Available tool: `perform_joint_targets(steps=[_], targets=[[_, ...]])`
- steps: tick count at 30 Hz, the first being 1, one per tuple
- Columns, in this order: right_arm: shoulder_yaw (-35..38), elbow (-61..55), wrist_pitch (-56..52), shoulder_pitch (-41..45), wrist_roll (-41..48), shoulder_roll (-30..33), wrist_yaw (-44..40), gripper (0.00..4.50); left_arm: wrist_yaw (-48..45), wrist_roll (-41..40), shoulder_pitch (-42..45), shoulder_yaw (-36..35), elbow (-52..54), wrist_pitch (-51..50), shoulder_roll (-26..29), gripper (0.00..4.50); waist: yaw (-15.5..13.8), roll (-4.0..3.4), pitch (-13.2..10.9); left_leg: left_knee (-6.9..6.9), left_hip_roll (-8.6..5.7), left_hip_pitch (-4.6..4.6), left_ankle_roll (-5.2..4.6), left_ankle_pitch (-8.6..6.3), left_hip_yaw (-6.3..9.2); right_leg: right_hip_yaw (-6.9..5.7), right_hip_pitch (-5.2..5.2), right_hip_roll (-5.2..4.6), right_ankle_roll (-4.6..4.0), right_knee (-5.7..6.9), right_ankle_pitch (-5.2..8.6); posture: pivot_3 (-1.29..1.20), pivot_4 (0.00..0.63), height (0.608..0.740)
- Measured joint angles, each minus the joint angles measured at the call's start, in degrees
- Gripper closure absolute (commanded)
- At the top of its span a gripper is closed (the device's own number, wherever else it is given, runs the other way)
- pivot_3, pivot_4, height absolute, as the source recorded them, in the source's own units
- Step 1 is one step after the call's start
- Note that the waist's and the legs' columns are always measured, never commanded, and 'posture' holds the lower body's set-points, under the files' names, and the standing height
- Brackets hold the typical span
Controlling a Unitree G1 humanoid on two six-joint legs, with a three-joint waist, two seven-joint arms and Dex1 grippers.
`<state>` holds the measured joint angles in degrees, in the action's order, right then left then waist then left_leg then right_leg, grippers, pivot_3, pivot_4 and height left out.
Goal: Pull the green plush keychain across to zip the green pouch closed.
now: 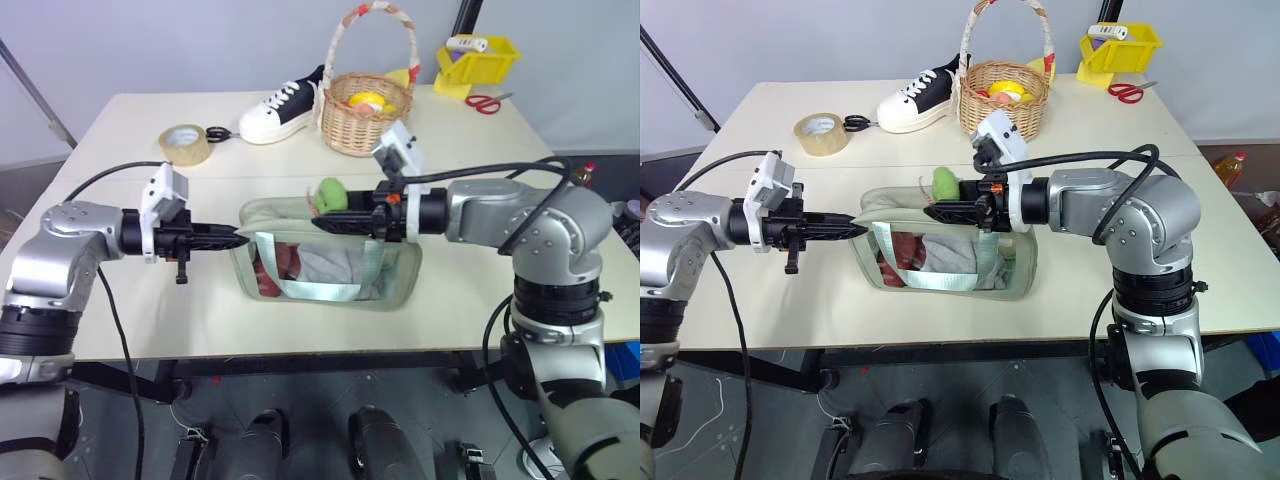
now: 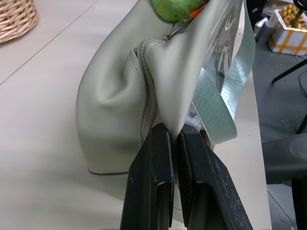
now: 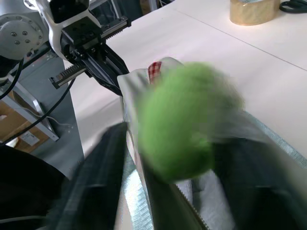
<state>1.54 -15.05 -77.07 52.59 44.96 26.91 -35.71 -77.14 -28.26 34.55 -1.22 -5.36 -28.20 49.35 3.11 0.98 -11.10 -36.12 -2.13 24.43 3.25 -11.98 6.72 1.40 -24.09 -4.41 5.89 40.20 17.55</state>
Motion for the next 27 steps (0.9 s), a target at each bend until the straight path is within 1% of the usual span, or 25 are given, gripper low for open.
perform_joint_targets(steps=[3, 5, 6, 8, 9, 10, 15, 17, 21, 22, 24, 26, 27], targets=[[2.06, 0.62, -0.92, 0.04, 1.42, -1.37, 1.10, 1.92, 0.02, 0.02, -0.01, -0.09, -0.02, -0.13, 0.17, 4.50, 0.04, 0.00, 0.00, 0.00, 0.01, 0.00, 0.00, 0.00, 0.01, 0.00, 0.02, -0.01, 0.00, 0.00, 0.00, 0.00, 0.150, 0.695], [3.51, 1.31, -1.92, 0.08, 2.30, -2.22, 1.80, 2.40, 0.01, 0.02, -0.02, -0.09, -0.02, -0.19, 0.17, 4.50, 0.01, 0.00, 0.00, -0.01, 0.01, 0.00, 0.00, 0.00, 0.01, 0.00, 0.02, -0.01, 0.00, 0.00, 0.00, 0.00, 0.150, 0.695], [4.40, 1.77, -2.48, 0.11, 2.97, -2.64, 2.22, 2.74, 0.00, 0.02, -0.02, -0.09, -0.03, -0.22, 0.19, 4.50, 0.01, 0.00, 0.00, -0.01, 0.01, 0.00, 0.00, 0.00, 0.01, 0.00, 0.02, -0.01, 0.00, 0.00, 0.00, 0.00, 0.150, 0.695], [5.88, 1.96, -3.21, 0.16, 3.92, -3.35, 2.91, 3.71, -0.03, 0.03, -0.01, -0.10, -0.03, -0.22, 0.20, 4.50, 0.00, 0.00, 0.00, -0.01, 0.01, 0.00, 0.00, 0.00, 0.01, 0.00, 0.02, -0.01, 0.00, 0.00, 0.00, 0.00, 0.150, 0.695], [6.37, 1.97, -3.76, 0.27, 4.47, -3.35, 3.37, 4.26, -0.05, 0.03, -0.01, -0.10, -0.03, -0.24, 0.20, 4.50, 0.01, 0.00, 0.00, -0.01, 0.01, 0.00, 0.00, 0.00, 0.01, 0.00, 0.02, -0.01, 0.00, 0.00, 0.00, 0.00, 0.150, 0.695], [6.80, 1.96, -4.11, 0.31, 4.91, -3.37, 3.79, 4.39, -0.05, 0.03, -0.01, -0.09, -0.04, -0.26, 0.20, 4.50, 0.00, 0.00, 0.00, -0.01, 0.01, 0.00, 0.00, 0.00, 0.01, 0.00, 0.02, -0.01, 0.00, 0.00, 0.00, 0.00, 0.150, 0.695], [8.24, 1.95, -5.00, 0.30, 5.98, -3.36, 5.37, 4.39, -0.06, 0.04, 0.00, -0.09, -0.03, -0.30, 0.20, 4.50, -0.01, 0.00, 0.00, 0.00, 0.01, 0.00, 0.00, 0.00, 0.01, 0.00, 0.02, -0.01, 0.00, 0.00, 0.00, 0.00, 0.150, 0.695], [8.47, 1.77, -5.08, 0.13, 6.01, -2.02, 5.68, 4.39, -0.02, 0.03, 0.01, -0.08, 0.02, -0.43, 0.19, 4.50, -0.11, 0.00, 0.00, -0.01, 0.01, 0.00, 0.00, 0.00, 0.01, 0.00, 0.02, -0.02, 0.00, 0.00, 0.00, 0.00, 0.150, 0.695], [9.90, 1.07, -4.94, -0.52, 5.97, 6.36, 4.52, 4.39, 0.05, 0.01, -0.17, -0.08, 0.56, -0.93, 0.19, 4.50, -0.57, -0.01, 0.00, -0.01, -0.01, 0.02, -0.01, 0.00, -0.01, 0.00, 0.04, -0.05, 0.01, -0.05, 0.00, 0.00, 0.150, 0.695], [10.08, 0.17, -4.17, -1.14, 5.89, 9.59, 3.39, 4.39, 0.11, 0.00, -0.29, -0.10, 1.00, -1.13, 0.19, 4.50, -0.61, 0.00, 0.00, 0.00, -0.01, 0.02, -0.02, -0.01, -0.01, -0.01, 0.05, -0.05, 0.01, -0.08, 0.01, 0.00, 0.150, 0.695], [10.24, -1.30, -1.59, -4.28, 4.98, 17.08, 0.57, 4.39, 0.26, -0.02, -0.64, -0.24, 1.48, -1.28, 0.24, 4.50, -0.68, 0.00, 0.00, 0.00, -0.02, 0.00, -0.07, -0.04, -0.01, -0.04, 0.13, -0.06, 0.02, -0.16, 0.01, 0.00, 0.150, 0.695], [10.38, -1.24, 0.59, -6.83, 3.38, 21.48, -1.19, 4.39, 0.51, -0.03, -0.90, -0.45, 1.58, -1.35, 0.32, 4.50, -0.54, 0.00, 0.00, 0.00, -0.01, -0.04, -0.07, -0.04, -0.04, -0.02, 0.16, -0.06, 0.02, -0.18, 0.01, 0.00, 0.150, 0.695], [10.02, -1.23, 3.20, -9.62, 1.87, 24.99, -2.54, 4.39, 0.74, -0.03, -0.78, -0.31, 1.96, -1.42, 0.20, 4.50, -0.55, -0.01, 0.00, 0.00, -0.02, -0.05, -0.08, -0.05, -0.05, -0.02, 0.19, -0.06, 0.01, -0.18, 0.01, 0.00, 0.150, 0.695]])
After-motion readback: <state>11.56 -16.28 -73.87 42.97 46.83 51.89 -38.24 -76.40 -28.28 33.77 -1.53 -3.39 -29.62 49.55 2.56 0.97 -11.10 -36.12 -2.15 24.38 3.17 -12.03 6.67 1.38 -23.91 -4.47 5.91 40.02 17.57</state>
